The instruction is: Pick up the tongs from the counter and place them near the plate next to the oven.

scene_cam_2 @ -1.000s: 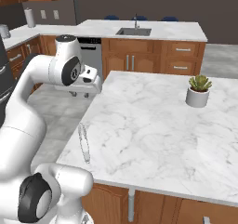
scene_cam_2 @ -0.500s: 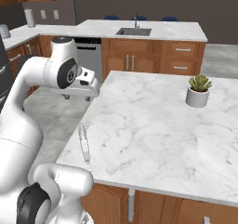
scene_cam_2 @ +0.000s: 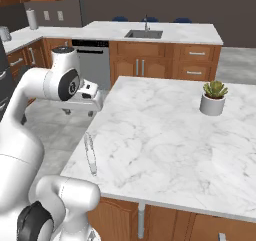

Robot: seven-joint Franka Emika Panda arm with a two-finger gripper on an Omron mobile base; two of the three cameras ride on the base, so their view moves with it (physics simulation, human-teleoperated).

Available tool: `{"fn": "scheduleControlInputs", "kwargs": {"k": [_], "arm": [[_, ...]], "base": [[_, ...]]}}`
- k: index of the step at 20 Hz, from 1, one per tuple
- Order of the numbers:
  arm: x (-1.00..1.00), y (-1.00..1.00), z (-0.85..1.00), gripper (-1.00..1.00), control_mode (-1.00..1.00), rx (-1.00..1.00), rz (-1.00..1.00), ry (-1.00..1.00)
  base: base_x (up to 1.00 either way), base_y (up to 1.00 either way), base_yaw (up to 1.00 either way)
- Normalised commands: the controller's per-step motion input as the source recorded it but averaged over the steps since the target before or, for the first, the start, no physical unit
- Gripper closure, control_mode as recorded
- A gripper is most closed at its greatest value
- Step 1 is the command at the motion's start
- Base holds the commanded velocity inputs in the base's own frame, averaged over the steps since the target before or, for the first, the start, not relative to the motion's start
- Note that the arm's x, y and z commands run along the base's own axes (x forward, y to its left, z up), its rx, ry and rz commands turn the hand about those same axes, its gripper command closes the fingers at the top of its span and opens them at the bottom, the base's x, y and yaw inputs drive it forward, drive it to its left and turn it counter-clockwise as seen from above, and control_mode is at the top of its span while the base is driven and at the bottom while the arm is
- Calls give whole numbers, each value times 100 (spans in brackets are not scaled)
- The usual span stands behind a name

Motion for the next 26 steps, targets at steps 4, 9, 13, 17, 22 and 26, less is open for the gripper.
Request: {"fn": "scheduleControlInputs", "kwargs": {"k": [4, 9, 13, 17, 22, 26], "arm": [[0, 3, -29, -100, -100, -4, 0, 18], [0, 0, -39, -100, -100, -4, 0, 16], [0, 0, -51, -100, -100, -5, 0, 8], [0, 0, -54, -100, -100, -5, 0, 7], [-3, 0, -45, -100, -100, -2, 0, 6], [-5, 0, -34, -100, -100, 0, 0, 3]], "base": [[0, 0, 0], [0, 0, 0], [0, 0, 0], [0, 0, 0], [0, 0, 0], [0, 0, 0]]}}
